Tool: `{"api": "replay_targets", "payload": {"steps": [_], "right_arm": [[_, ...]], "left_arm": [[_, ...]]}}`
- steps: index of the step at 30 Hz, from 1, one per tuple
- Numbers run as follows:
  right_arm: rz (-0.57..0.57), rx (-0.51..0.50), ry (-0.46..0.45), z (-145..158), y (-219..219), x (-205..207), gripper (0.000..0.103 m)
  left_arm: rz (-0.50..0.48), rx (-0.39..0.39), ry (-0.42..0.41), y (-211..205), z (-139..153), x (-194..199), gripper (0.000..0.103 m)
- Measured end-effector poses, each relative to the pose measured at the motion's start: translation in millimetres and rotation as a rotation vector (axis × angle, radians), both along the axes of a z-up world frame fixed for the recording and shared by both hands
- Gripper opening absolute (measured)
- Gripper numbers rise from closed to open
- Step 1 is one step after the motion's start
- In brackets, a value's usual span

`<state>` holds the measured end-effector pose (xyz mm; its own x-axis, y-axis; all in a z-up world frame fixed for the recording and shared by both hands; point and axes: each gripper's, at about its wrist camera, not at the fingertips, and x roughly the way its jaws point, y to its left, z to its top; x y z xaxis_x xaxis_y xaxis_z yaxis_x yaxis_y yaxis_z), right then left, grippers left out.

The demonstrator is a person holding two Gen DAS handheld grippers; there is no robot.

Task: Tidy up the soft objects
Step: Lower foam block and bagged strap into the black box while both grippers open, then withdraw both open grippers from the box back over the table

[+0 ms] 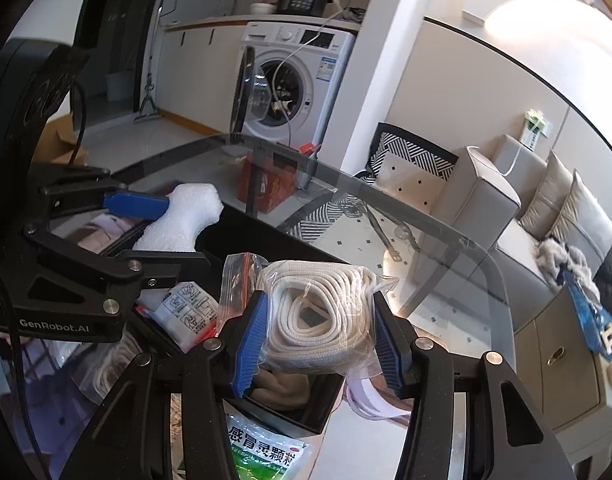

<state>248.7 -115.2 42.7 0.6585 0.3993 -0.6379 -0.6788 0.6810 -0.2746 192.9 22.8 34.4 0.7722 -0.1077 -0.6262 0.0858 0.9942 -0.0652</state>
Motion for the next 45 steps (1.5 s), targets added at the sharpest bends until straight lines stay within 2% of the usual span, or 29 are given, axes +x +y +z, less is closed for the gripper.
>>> {"api": "replay_targets", "payload": {"steps": [17,26,31,34,39,41,45], "right_arm": [[0.111,-0.041,0.056,-15.7,11.5,20.7,0.051],[0.072,-0.014,0.166,-16.5,8.0,22.7,0.051],[0.075,-0.016,0.176,-16.0,6.8,19.3,0.051],[0.078,-0.025,0.171,-15.3,6.8,19.8,0.056],[0.066,-0.013,0.101,-11.5,3.1,15.1,0.068],[0.051,0.001,0.094,-8.8,-1.3,14.4,0.078],[0.019,0.018,0.083,-4.1,-11.1,7.2,0.083]], "left_arm": [[-0.027,0.015,0.018,-5.8,-5.2,6.8,0.057],[-0.048,0.032,0.017,-12.2,-4.9,5.8,0.057],[-0.062,0.039,0.019,-14.0,-4.8,4.5,0.057],[-0.062,0.041,0.024,-14.9,-4.1,5.0,0.057],[-0.059,0.034,0.024,-14.1,-4.4,2.3,0.058],[-0.064,0.017,0.026,-11.6,-4.0,1.1,0.059],[-0.075,0.003,0.025,-11.7,-3.3,-2.9,0.064]]}}
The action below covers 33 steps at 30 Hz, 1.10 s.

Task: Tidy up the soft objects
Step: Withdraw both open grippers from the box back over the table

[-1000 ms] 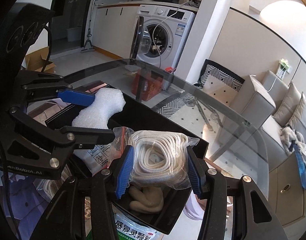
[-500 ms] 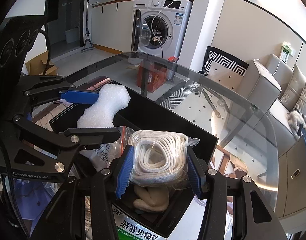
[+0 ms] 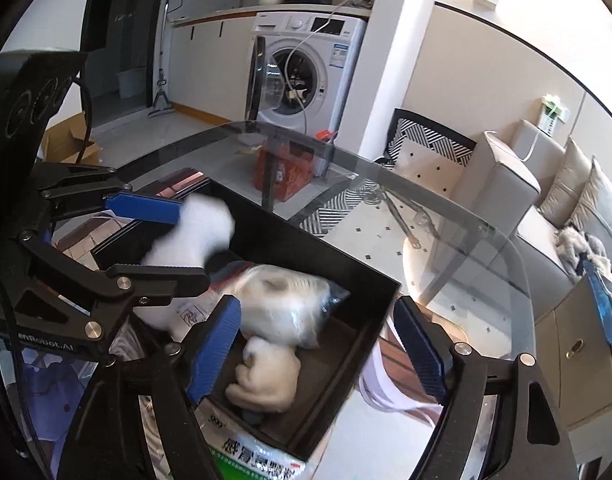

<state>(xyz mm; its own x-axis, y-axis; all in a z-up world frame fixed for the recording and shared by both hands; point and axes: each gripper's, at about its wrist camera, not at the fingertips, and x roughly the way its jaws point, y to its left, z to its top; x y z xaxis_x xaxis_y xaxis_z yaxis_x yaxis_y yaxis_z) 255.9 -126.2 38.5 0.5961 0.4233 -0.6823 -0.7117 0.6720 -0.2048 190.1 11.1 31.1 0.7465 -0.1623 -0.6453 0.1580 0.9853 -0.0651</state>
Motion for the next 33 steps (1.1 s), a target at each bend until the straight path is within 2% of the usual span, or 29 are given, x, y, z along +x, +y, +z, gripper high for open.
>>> {"api": "replay_targets", "payload": {"steps": [6,8,10,15,19,25,33], "right_arm": [[-0.074,0.065,-0.016,11.8,-23.0,-18.2,0.094],[-0.096,0.088,-0.01,15.2,-32.0,-24.8,0.102],[-0.12,0.119,0.004,18.5,-41.6,-28.9,0.102],[-0.143,0.195,0.037,27.2,-61.4,-49.4,0.102],[-0.164,0.211,0.055,28.0,-70.5,-67.4,0.102],[-0.202,0.237,0.106,14.7,-84.6,-88.6,0.102],[-0.226,0.235,0.144,-2.4,-94.7,-110.7,0.102]], "left_arm": [[-0.013,-0.019,-0.013,-3.8,4.4,-9.7,0.084],[-0.014,-0.027,-0.025,-3.9,8.3,-15.8,0.096],[0.011,-0.03,-0.048,-1.8,12.7,-22.9,0.103],[0.046,-0.021,-0.066,5.3,17.8,-38.5,0.103],[0.083,-0.025,-0.077,12.7,21.0,-51.8,0.103],[0.136,-0.036,-0.09,21.5,22.9,-73.1,0.103],[0.155,-0.014,-0.083,20.1,12.1,-95.2,0.103]]}}
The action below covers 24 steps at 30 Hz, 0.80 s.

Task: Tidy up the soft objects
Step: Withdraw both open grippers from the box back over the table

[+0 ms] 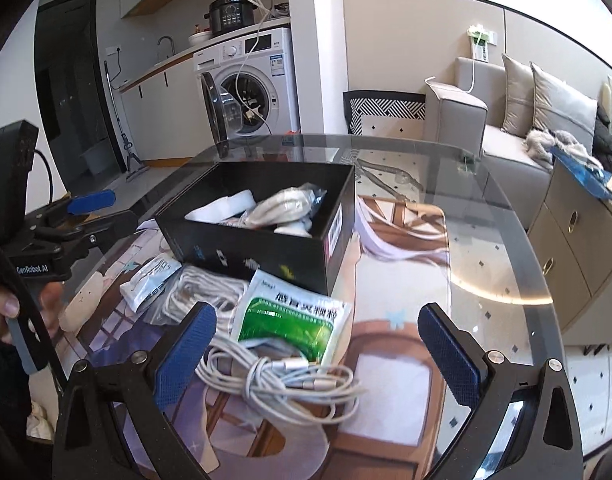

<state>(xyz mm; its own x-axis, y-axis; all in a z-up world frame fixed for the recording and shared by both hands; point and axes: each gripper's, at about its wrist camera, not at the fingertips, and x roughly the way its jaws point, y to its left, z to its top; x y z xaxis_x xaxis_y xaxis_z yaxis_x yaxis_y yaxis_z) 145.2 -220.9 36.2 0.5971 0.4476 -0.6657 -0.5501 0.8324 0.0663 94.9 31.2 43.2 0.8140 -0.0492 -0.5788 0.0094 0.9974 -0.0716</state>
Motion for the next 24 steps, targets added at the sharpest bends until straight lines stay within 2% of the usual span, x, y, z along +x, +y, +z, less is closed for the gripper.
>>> {"api": "replay_targets", "payload": {"steps": [18,24], "right_arm": [[-0.045,0.006,0.12,-36.1,-14.1,-13.7,0.102],[-0.057,0.005,0.153,-44.8,-11.0,-11.1,0.102]], "left_arm": [[0.056,-0.049,0.077,10.6,-40.2,-22.0,0.103],[0.063,-0.04,0.102,11.9,-48.0,-21.8,0.103]]}}
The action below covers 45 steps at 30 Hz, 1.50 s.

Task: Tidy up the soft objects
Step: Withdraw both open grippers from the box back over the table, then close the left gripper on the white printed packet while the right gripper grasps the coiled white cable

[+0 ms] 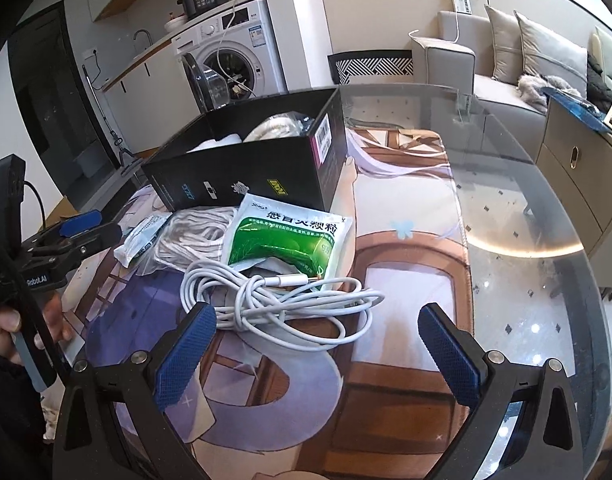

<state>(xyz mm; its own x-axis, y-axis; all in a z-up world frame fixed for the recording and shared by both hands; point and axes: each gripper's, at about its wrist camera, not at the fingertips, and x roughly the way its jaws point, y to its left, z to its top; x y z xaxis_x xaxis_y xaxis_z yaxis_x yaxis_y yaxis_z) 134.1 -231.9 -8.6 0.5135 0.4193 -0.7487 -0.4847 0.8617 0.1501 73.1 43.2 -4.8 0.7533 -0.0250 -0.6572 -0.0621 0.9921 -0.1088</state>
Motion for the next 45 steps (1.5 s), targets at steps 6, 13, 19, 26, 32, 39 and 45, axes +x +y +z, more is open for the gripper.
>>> {"api": "replay_targets", "payload": {"steps": [6,13,19,26,32,39,45], "right_arm": [[0.002,-0.014,0.023,-6.3,5.9,5.6,0.102],[0.007,-0.03,0.031,-8.7,10.1,8.4,0.102],[0.011,-0.045,0.029,-9.9,16.2,9.6,0.102],[0.003,-0.044,0.026,-10.6,17.1,9.3,0.102],[0.003,-0.061,0.036,-11.2,18.0,9.6,0.102],[0.0,-0.064,0.04,-11.6,18.0,9.2,0.102],[-0.022,-0.043,0.033,-10.8,13.9,6.6,0.102]], "left_arm": [[0.021,0.022,0.038,2.1,-5.1,4.1,0.103],[0.066,0.014,0.089,10.1,-14.8,13.4,0.103],[0.062,-0.003,0.126,12.4,-22.0,20.2,0.103],[0.066,-0.014,0.184,14.9,-30.7,28.6,0.103],[0.063,0.005,0.193,12.0,-31.1,30.2,0.103],[0.065,0.029,0.205,8.6,-32.4,30.8,0.101],[0.068,0.021,0.191,10.3,-30.5,28.5,0.096]]}}
